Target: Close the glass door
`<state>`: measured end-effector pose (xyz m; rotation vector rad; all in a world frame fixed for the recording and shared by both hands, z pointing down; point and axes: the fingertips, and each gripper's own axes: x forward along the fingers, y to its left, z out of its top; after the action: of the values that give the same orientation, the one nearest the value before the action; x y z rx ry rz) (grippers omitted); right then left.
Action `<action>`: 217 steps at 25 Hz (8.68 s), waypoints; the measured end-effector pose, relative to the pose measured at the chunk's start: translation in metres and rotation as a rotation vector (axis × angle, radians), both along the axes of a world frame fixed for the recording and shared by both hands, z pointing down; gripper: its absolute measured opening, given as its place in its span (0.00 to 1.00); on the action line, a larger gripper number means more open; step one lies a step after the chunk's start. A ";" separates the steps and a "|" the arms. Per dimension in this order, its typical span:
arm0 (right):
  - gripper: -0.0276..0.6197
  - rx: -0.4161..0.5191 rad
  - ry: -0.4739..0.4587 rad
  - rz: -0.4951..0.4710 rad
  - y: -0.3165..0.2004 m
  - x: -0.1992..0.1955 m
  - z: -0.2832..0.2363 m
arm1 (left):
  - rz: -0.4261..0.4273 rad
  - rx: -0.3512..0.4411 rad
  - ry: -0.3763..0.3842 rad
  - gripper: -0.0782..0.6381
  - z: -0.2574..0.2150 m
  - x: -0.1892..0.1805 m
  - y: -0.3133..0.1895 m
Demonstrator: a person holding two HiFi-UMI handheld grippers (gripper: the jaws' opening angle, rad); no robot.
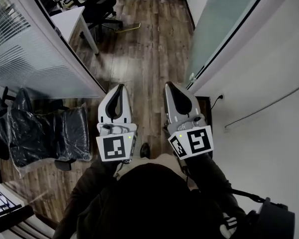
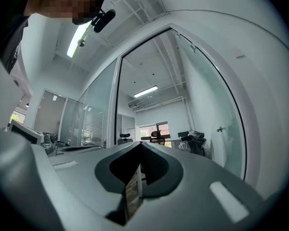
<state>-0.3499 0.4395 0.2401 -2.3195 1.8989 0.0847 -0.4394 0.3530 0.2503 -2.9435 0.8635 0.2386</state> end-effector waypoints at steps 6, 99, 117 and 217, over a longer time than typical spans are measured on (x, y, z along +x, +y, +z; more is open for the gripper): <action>0.05 -0.004 0.002 0.069 -0.056 0.080 0.007 | 0.042 -0.015 -0.021 0.10 0.016 0.077 -0.064; 0.12 -0.300 0.123 0.779 -0.494 1.208 0.046 | 0.921 0.019 -0.105 0.10 0.061 1.330 -0.489; 0.16 -0.434 -0.070 0.798 -0.489 1.217 0.121 | 0.962 0.021 -0.130 0.10 0.066 1.338 -0.471; 0.14 -0.391 -0.041 0.308 -0.705 0.942 0.118 | 0.456 0.033 -0.128 0.10 0.043 0.931 -0.683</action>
<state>0.5919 -0.2652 0.3577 -2.8258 1.6417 -0.3286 0.4918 -0.3304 0.2929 -3.0411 0.1630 0.0815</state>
